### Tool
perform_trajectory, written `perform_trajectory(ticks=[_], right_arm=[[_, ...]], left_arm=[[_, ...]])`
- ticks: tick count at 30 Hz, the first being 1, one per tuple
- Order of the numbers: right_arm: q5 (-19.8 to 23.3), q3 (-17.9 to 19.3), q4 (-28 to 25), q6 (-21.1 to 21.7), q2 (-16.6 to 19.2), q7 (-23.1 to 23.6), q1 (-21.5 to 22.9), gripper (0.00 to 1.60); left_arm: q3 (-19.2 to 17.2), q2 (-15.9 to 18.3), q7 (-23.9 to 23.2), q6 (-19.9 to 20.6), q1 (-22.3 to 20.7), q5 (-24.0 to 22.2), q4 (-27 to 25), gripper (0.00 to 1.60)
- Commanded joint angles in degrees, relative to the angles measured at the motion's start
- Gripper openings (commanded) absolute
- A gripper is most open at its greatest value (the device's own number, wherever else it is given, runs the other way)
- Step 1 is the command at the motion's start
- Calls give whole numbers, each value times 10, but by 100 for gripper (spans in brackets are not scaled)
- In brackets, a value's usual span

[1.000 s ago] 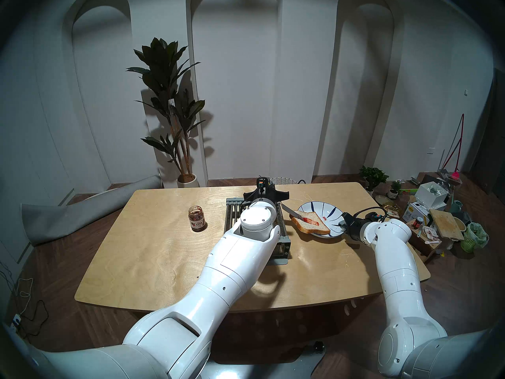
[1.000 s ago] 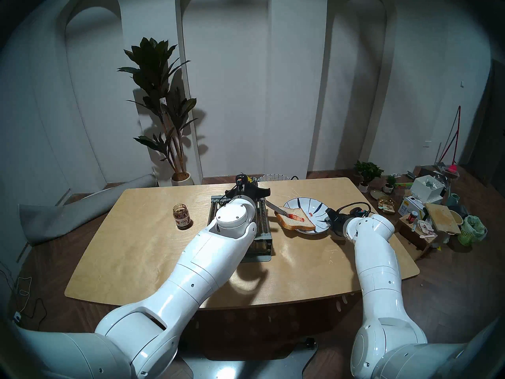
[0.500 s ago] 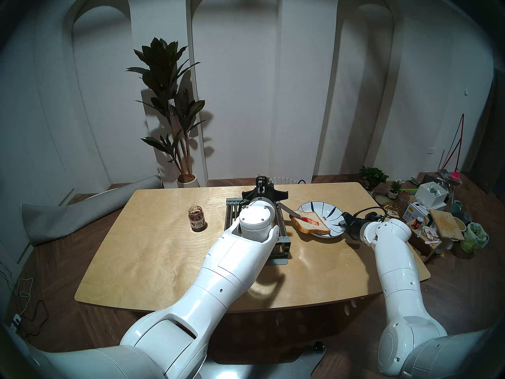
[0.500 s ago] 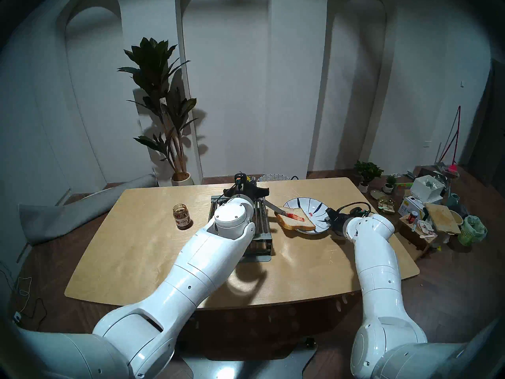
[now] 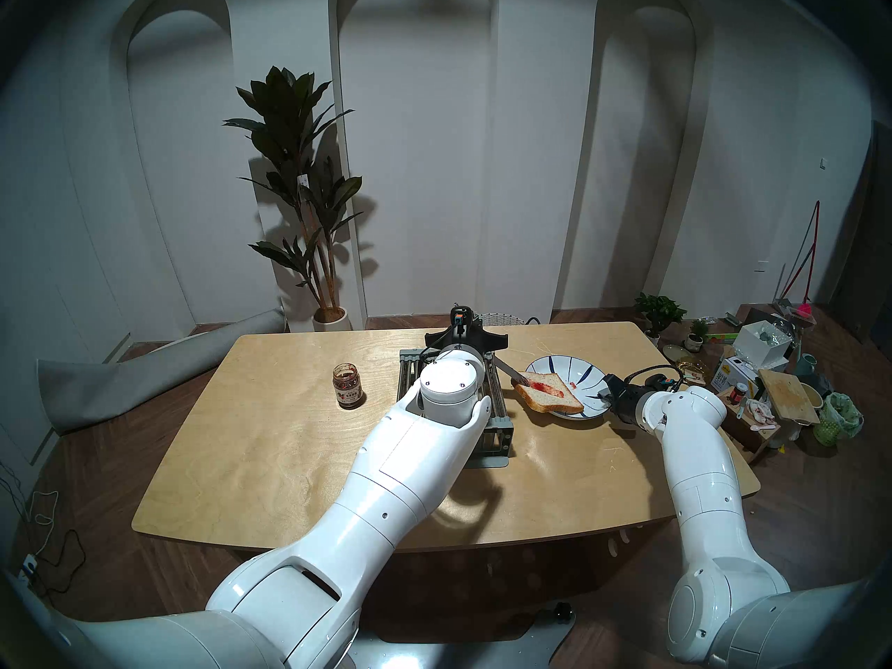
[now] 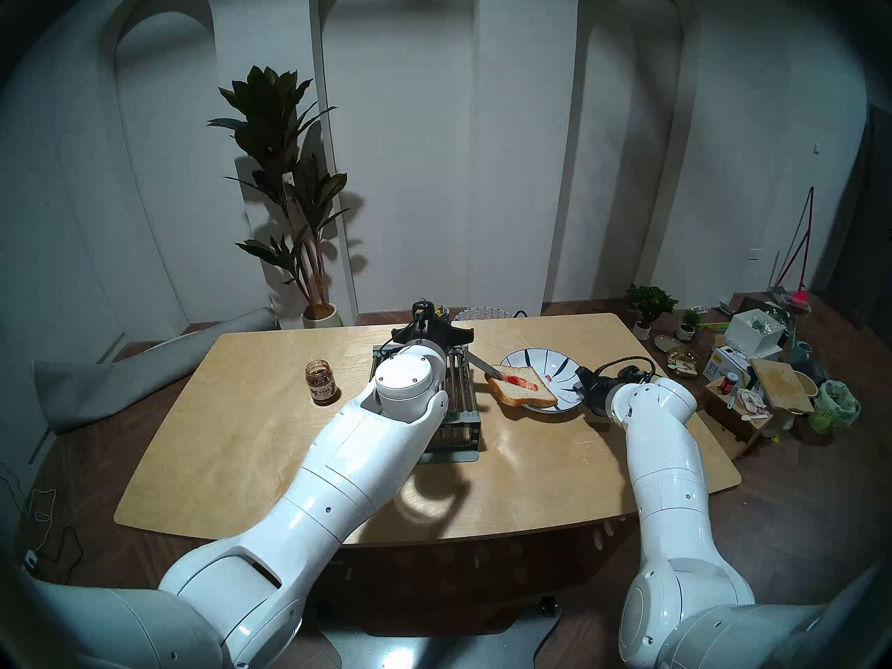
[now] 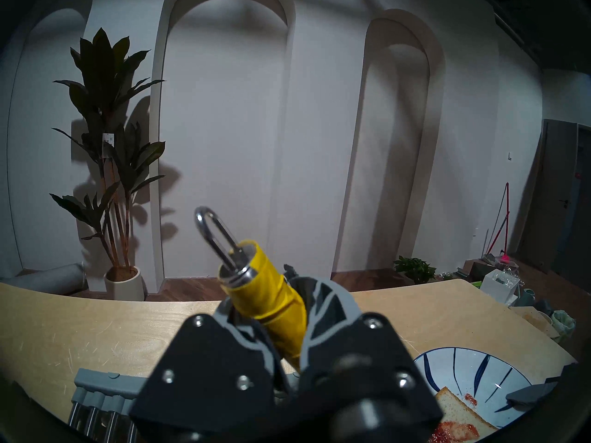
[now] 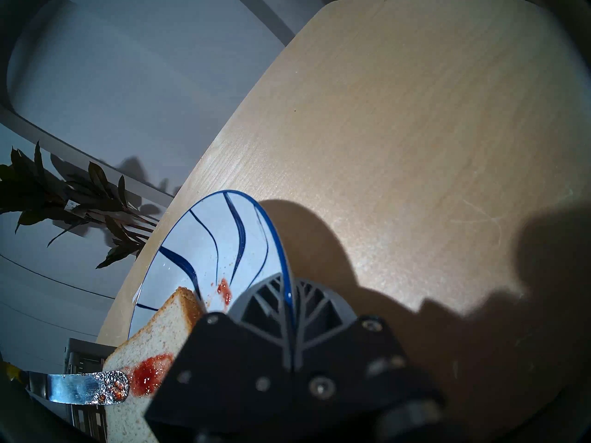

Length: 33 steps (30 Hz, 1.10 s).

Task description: Spread jam over the slice of bread with the knife

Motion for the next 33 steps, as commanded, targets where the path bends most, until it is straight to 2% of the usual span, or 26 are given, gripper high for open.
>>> perform_trajectory(ticks=[1,10,26,33], right_arm=[[-2,-1,0,1,-3,-5,-5,0],[-4,-2,-2,0,-4,-3,-9,0],[-6,-2,0,-5,-4,-3,-10,0],[-6,-6,-8,-4,-4,3,-16,0]], left_arm=[[2,9,1,-1,1,7,-34,0],[4,11,-8,1,18,-8,-85,0],[10,6,-44,-67,10,-27,-201,0],[4,40,-74,-121,36,-28,-255,0]])
